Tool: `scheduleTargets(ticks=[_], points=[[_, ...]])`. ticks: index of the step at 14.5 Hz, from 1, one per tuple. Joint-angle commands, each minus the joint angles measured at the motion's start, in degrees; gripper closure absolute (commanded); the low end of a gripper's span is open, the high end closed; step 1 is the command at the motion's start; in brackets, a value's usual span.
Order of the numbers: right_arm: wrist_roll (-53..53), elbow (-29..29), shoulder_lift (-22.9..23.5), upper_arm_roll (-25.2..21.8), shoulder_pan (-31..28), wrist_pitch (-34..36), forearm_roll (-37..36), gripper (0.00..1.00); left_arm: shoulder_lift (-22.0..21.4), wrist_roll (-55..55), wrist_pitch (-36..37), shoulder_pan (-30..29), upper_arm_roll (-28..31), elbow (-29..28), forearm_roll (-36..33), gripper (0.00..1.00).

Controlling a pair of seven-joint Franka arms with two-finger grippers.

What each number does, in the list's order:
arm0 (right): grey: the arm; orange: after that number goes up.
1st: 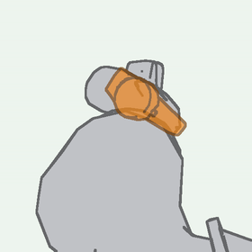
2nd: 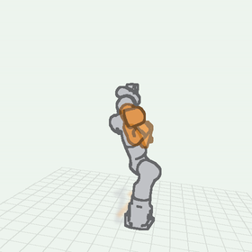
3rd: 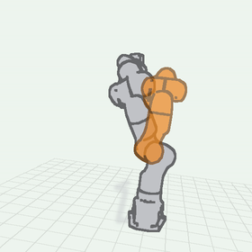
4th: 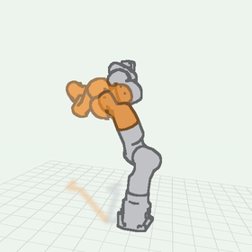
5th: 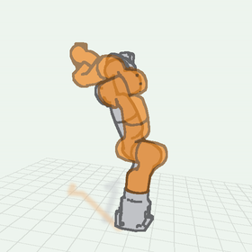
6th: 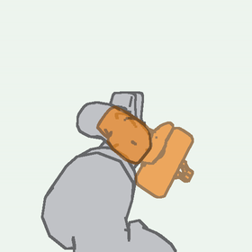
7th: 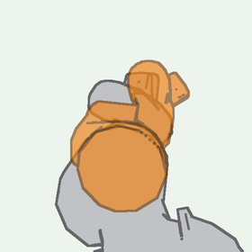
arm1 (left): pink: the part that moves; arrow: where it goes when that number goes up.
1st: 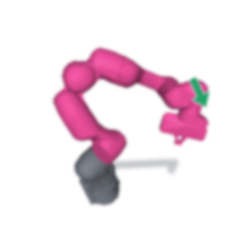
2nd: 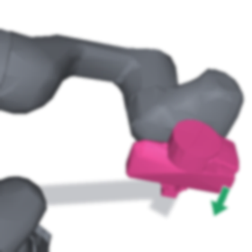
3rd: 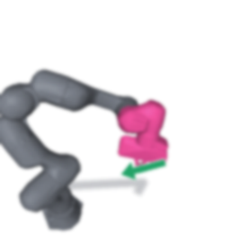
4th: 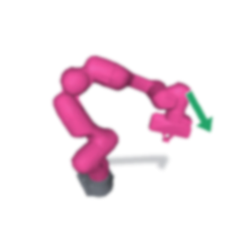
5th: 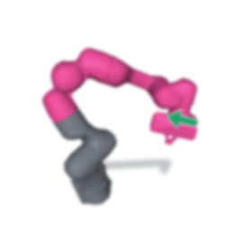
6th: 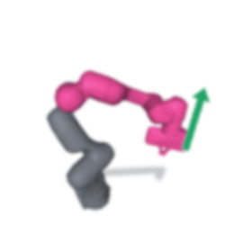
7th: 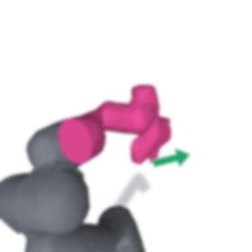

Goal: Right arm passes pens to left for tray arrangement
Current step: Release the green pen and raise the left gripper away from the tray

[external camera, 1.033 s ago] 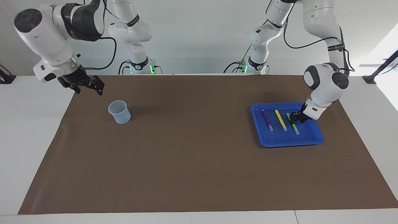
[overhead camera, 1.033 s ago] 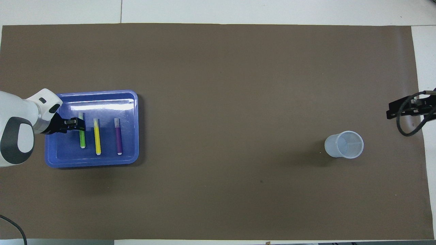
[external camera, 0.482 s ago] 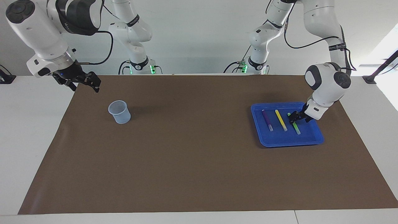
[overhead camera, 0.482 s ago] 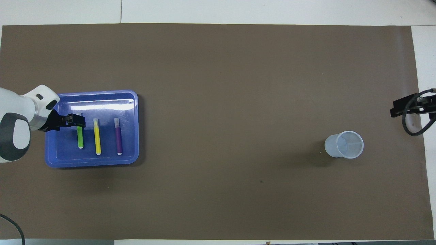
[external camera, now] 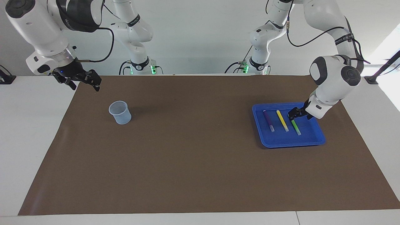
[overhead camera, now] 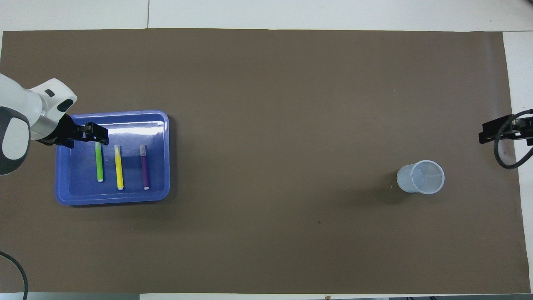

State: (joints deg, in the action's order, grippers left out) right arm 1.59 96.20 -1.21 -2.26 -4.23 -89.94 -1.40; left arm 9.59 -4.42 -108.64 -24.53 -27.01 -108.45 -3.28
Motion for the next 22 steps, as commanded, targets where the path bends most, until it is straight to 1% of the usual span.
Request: scheduleTargets(ticks=[1, 4, 6, 7, 8, 9, 10, 12, 13, 14, 15, 17, 19, 21, 22], points=[[0.78, 0.22, -0.63, 0.41, -0.6, 0.82, 0.08, 0.0, -0.44, -4.1, 8.06, 3.08, -0.23, 5.34, -0.23, 0.0], [0.78, 0.22, -0.63, 0.41, -0.6, 0.82, 0.08, 0.0, -3.86, -4.45, 14.4, 3.0, -2.16, 7.81, 1.69, 0.0], [0.78, 0.22, -0.63, 0.41, -0.6, 0.82, 0.08, 0.0, -8.07, -4.28, 17.57, 3.17, -2.17, 7.55, 3.18, 0.0], [0.78, 0.22, -0.63, 0.41, -0.6, 0.82, 0.08, 0.0, -9.75, -4.28, 18.8, 4.22, -1.82, 7.46, 4.15, 0.0], [0.78, 0.22, -0.63, 0.41, -0.6, 0.82, 0.08, 0.0, -11.15, -4.36, 19.94, 6.41, -1.21, 7.37, 4.33, 0.0], [0.78, 0.22, -0.63, 0.41, -0.6, 0.82, 0.08, 0.0, -12.3, -4.36, 20.65, 8.43, 0.98, 6.94, 4.34, 0.0], [0.78, 0.22, -0.63, 0.41, -0.6, 0.82, 0.08, 0.0, -13.44, -4.36, 21.01, 13.15, 5.0, 6.76, 4.34, 0.0], [0.78, 0.22, -0.63, 0.41, -0.6, 0.82, 0.08, 0.0, -13.02, -5.15, 21.18, 24.12, 16.15, 8.42, 4.77, 0.0], [0.78, 0.22, -0.63, 0.41, -0.6, 0.82, 0.08, 0.0, -12.49, -5.33, 21.97, 28.01, 20.12, 10.95, 4.78, 0.0], [0.78, 0.22, -0.63, 0.41, -0.6, 0.82, 0.08, 0.0, -11.27, -5.42, 24.06, 30.05, 22.33, 14.02, 4.78, 0.0], [0.78, 0.22, -0.63, 0.41, -0.6, 0.82, 0.08, 0.0, -9.78, -5.42, 25.48, 30.42, 22.53, 16.66, 4.78, 0.0], [0.78, 0.22, -0.63, 0.41, -0.6, 0.82, 0.08, 0.0, -9.32, -5.33, 27.33, 30.33, 22.36, 18.97, 4.78, 0.0], [0.78, 0.22, -0.63, 0.41, -0.6, 0.82, 0.08, 0.0, -10.29, -4.72, 26.47, 30.42, 22.44, 17.49, 5.04, 0.0], [0.78, 0.22, -0.63, 0.41, -0.6, 0.82, 0.08, 0.0, -12.3, -4.98, 21.83, 30.95, 22.62, 12.49, 5.3, 0.0], [0.78, 0.22, -0.63, 0.41, -0.6, 0.82, 0.08, 0.0, -12.57, -5.15, 21.37, 31.21, 22.62, 11.86, 5.65, 0.0]])
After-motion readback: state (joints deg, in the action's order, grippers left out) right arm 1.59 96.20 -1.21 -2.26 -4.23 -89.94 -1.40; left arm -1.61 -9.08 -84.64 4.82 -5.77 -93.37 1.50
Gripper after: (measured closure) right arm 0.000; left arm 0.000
